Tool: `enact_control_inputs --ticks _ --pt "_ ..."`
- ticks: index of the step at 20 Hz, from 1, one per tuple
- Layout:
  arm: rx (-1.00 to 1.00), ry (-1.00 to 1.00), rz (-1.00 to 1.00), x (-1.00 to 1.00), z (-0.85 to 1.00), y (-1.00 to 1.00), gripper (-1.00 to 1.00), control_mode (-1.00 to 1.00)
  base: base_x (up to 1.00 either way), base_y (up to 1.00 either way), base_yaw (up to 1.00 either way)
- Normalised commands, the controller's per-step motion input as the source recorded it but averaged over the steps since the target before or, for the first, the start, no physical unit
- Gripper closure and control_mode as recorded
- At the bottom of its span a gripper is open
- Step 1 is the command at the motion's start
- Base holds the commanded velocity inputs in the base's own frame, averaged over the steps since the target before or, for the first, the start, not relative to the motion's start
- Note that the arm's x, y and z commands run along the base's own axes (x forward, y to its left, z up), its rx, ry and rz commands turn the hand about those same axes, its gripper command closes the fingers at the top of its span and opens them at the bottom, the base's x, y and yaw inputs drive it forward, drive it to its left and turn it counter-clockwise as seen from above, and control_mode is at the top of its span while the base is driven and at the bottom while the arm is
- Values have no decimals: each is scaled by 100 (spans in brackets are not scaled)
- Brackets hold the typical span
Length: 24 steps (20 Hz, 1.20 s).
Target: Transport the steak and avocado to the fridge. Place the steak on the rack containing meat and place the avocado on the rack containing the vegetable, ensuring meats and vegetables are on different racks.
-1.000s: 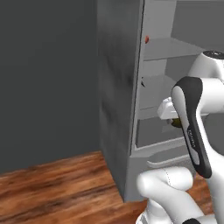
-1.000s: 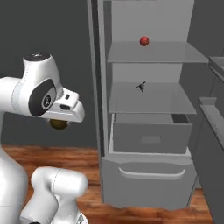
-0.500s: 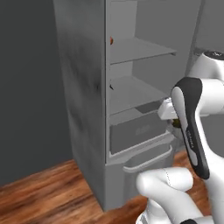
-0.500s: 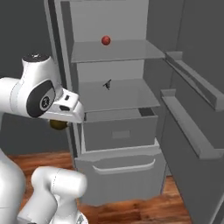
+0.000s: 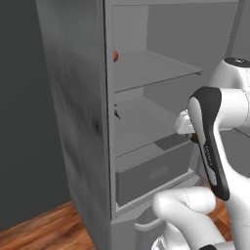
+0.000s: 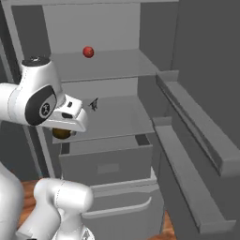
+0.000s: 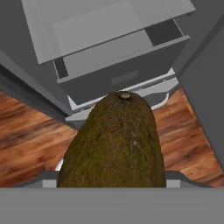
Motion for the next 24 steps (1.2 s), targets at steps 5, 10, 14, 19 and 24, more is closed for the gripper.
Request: enact_control_inputs --ticks 5,10,14,19,24 --pt "0 0 0 0 0 0 100 100 81 -29 -2" --pt "0 0 0 0 0 0 100 100 87 6 -3" --pt "0 0 0 0 0 0 100 100 95 16 0" --pt "0 0 0 0 0 0 100 100 92 2 0" --pt "0 -10 0 8 10 1 100 -100 40 0 0"
